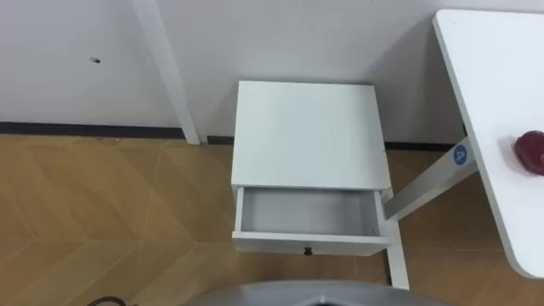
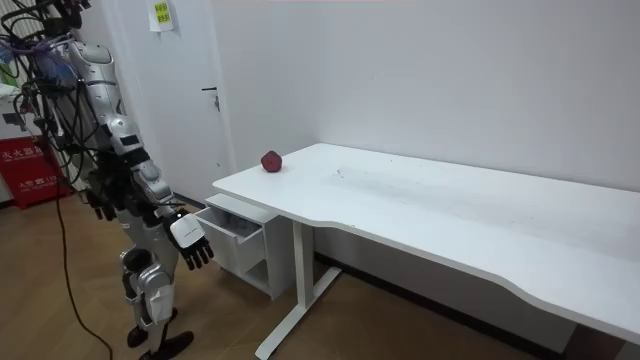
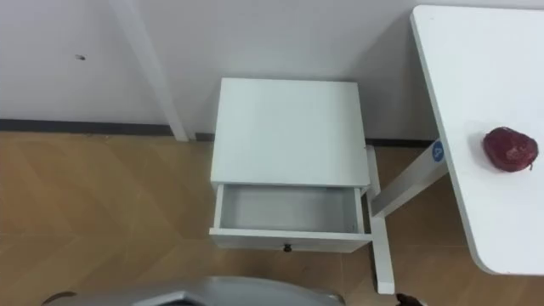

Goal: Put apple and close drawer

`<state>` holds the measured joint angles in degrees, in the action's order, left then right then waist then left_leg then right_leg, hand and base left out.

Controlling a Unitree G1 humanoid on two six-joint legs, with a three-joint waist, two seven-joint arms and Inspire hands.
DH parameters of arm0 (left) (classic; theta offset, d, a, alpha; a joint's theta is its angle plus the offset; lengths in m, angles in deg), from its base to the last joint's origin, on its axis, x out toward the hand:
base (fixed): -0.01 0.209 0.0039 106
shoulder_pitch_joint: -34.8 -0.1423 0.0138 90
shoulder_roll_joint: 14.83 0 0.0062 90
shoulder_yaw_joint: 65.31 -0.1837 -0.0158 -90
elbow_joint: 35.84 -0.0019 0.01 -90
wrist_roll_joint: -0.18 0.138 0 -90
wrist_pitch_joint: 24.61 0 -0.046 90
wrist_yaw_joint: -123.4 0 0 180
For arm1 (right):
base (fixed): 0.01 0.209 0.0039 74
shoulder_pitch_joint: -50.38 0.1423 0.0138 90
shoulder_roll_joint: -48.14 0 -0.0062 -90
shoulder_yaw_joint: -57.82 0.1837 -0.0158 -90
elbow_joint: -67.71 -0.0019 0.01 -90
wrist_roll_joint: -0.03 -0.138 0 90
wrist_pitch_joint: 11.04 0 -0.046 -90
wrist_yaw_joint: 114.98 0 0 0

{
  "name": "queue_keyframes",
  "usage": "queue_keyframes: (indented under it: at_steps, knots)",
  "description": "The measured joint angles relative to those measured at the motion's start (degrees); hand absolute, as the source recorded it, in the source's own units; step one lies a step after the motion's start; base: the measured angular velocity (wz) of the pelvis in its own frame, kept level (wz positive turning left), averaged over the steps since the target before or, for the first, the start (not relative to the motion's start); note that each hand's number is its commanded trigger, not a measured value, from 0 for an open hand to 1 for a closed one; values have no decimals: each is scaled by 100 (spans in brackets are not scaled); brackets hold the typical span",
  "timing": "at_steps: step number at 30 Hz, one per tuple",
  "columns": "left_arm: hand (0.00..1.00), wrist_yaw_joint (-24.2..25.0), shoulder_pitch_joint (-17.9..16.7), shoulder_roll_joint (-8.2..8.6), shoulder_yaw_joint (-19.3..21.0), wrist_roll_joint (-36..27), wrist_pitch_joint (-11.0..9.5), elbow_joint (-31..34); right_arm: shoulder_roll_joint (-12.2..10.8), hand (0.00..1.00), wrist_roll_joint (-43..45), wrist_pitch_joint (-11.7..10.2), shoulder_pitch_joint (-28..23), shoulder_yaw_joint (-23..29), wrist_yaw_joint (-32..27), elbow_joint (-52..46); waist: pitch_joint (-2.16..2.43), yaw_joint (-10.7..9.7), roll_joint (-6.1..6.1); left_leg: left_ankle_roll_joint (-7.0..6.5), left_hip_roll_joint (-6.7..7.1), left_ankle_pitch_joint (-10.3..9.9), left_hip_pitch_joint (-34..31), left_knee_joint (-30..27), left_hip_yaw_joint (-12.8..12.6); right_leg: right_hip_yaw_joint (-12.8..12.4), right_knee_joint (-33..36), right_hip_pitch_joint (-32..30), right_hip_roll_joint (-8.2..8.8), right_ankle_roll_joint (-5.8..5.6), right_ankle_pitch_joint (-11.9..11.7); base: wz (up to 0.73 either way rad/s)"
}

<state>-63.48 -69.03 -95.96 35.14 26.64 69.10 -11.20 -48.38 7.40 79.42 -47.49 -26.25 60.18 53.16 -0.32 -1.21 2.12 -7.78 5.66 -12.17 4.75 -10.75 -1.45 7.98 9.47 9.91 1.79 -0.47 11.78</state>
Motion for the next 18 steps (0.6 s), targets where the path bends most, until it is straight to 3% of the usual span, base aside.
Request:
queue_keyframes:
  at_steps: [5, 8, 12, 15, 18]
  knots:
    - [0, 1, 65, 0, 35, -219, 4, 9, -1, 0, -63, 35, 11, -1, 1, -14, 7, -1, 17, -1, -3, -1, -40, -3, -22, 5, 22, -90, 2, -1, 1, -3]
    - [0, 1, 91, 0, 25, -226, 15, 14, -2, 0, -562, 77, -7, 10, -14, -10, 17, -7, 5, -1, -2, -1, -37, -8, -25, -34, 17, -92, 0, -1, 1, 0]
    - [0, -2, 77, 0, 11, -455, 16, 0, -32, 0, -2147, 51, -35, 247, -209, 6, 26, -38, -30, -1, -3, -1, -33, -15, -37, -27, 13, -82, -2, -1, 0, 0]
    - [0, -14, 56, -4, 316, -472, -30, 3, -72, 0, -3639, -35, -130, 930, -218, -44, 25, -64, -36, -1, -5, -1, -4, 5, -52, -89, 10, -65, -2, -1, 1, 0]
    - [0, -169, -43, -22, 444, -800, -49, 10, -83, 0, -5085, -78, -261, 1590, -368, -274, 20, -221, -79, -1, -6, -1, -11, 8, -87, -140, 15, -74, -3, -1, 1, -6]
